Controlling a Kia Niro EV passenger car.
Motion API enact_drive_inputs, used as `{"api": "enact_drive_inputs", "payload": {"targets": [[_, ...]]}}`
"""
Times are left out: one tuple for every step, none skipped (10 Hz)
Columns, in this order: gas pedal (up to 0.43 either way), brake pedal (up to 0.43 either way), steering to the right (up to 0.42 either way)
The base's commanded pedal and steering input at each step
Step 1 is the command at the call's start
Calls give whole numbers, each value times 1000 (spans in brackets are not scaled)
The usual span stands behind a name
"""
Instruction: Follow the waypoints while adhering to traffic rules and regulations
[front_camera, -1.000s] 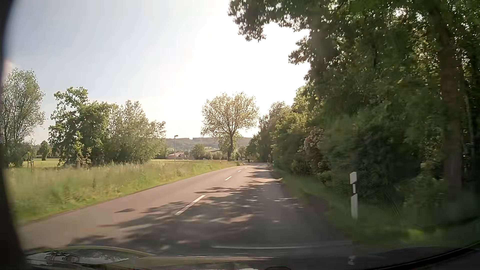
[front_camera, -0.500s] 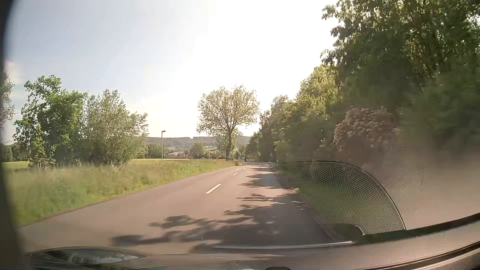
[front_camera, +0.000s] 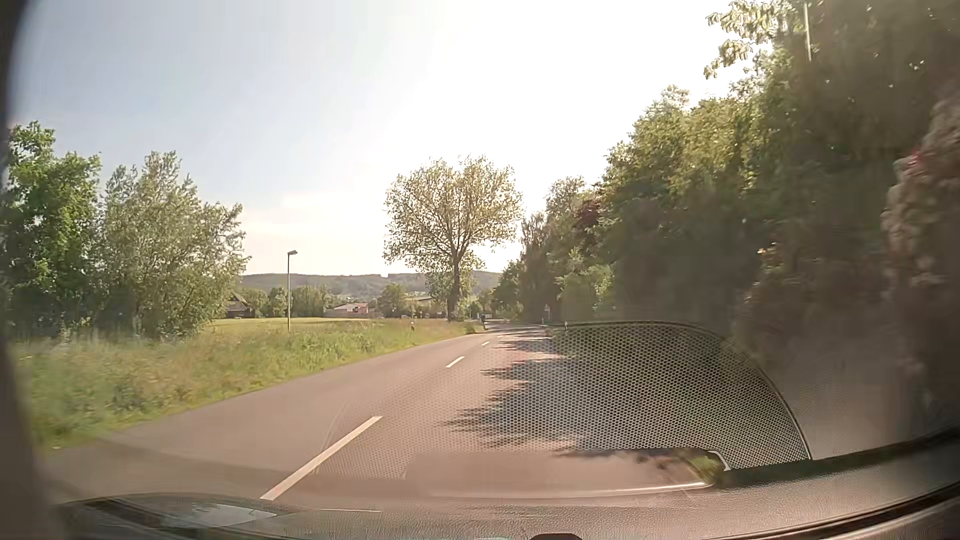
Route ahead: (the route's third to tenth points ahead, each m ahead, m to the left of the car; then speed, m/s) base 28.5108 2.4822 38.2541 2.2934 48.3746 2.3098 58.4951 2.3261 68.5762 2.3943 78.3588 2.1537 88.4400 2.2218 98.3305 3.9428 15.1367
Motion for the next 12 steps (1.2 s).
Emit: {"api": "enact_drive_inputs", "payload": {"targets": [[197, 0, 1], [197, 0, 2], [197, 0, 4], [209, 0, 6], [220, 0, 6], [220, 0, 7], [220, 0, 6], [220, 0, 7], [220, 0, 7], [220, 0, 8], [220, 0, 8], [220, 0, 8]]}}
